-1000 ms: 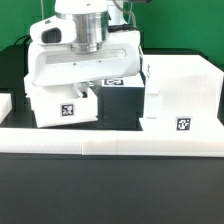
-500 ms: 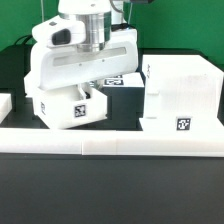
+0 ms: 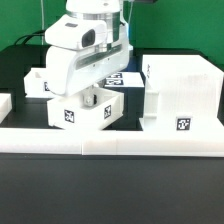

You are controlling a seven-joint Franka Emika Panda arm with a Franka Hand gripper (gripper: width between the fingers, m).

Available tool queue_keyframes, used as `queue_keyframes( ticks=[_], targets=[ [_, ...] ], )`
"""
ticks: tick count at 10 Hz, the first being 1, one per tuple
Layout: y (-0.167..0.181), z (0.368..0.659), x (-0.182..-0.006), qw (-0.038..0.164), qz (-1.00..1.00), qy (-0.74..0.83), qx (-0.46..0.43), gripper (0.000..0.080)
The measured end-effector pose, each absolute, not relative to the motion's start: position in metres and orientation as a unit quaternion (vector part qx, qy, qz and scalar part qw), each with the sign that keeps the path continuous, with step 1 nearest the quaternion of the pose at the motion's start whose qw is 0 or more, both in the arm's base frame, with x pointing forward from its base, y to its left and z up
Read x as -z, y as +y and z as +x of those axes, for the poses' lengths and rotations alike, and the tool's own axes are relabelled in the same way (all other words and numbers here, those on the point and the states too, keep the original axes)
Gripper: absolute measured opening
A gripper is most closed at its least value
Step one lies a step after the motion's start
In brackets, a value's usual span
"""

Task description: Assemble drawer

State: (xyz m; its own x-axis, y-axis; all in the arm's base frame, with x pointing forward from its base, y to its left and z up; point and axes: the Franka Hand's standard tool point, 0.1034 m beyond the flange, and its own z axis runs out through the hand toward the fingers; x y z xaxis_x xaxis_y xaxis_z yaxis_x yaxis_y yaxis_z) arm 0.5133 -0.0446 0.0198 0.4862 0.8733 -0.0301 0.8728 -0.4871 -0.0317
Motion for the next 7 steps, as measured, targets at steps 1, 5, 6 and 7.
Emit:
queue_keyframes(
  ticks=[1, 5, 6, 7],
  targets=[
    [-0.046, 0.5131, -0.0197, 0.005, -0.842, -0.539, -0.022, 0.0044],
    [-0.0509, 0.5198, -0.0199, 0.006, -0.746, -0.665, -0.036, 0.0044],
    [-0.0522, 0.5183, -0.0191, 0.007, -0.738, -0.673, -0.037, 0.0044],
    [-0.0526, 0.5182, -0.0189, 0.007, -0.739, -0.672, -0.037, 0.0044]
  ],
)
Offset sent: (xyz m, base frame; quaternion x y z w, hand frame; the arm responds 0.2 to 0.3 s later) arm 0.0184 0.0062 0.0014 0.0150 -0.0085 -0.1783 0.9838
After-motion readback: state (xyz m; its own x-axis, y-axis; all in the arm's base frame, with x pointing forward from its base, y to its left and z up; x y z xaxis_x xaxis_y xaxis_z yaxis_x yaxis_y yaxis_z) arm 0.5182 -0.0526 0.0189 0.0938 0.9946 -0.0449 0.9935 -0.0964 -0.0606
